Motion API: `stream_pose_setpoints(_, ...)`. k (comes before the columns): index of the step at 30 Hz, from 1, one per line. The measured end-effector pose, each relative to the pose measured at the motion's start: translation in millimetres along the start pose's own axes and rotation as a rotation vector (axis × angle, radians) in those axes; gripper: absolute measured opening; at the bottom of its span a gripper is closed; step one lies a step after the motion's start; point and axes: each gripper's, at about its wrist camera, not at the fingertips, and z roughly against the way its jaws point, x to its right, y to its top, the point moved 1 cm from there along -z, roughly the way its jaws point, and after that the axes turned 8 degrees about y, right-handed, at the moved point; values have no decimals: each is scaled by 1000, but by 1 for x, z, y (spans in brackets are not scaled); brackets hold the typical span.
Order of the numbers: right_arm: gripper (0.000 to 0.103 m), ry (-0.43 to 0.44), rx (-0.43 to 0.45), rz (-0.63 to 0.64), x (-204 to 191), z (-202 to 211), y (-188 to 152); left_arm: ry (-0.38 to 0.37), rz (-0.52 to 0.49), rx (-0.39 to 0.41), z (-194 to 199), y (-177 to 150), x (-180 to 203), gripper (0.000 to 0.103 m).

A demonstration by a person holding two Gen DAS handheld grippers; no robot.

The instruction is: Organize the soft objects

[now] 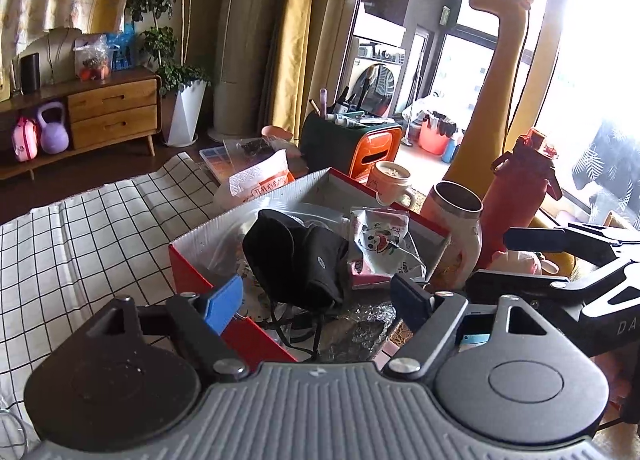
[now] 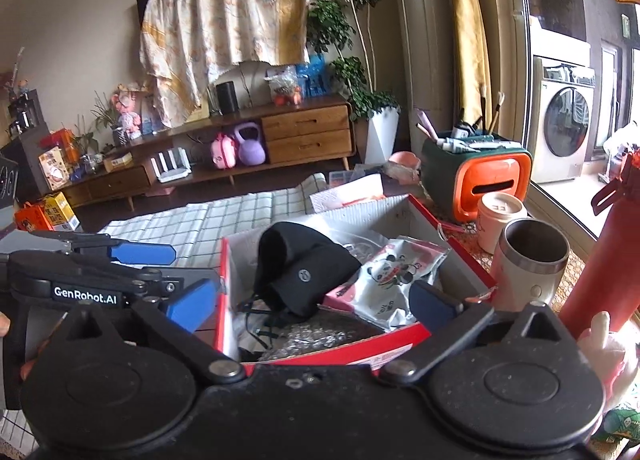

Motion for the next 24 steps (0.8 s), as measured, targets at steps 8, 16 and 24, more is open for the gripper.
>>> stream_pose_setpoints(8, 103, 27, 67, 34, -19, 32, -8, 37, 15, 33, 38, -11, -2, 93)
stream_pose_setpoints(16, 103, 32, 118, 35, -30, 49, -19, 54, 37, 74, 72, -25, -5, 103)
stream_pose_setpoints(24, 103, -23, 153, 34, -35, 55, -30, 77, 3, 102, 88, -38, 5, 103)
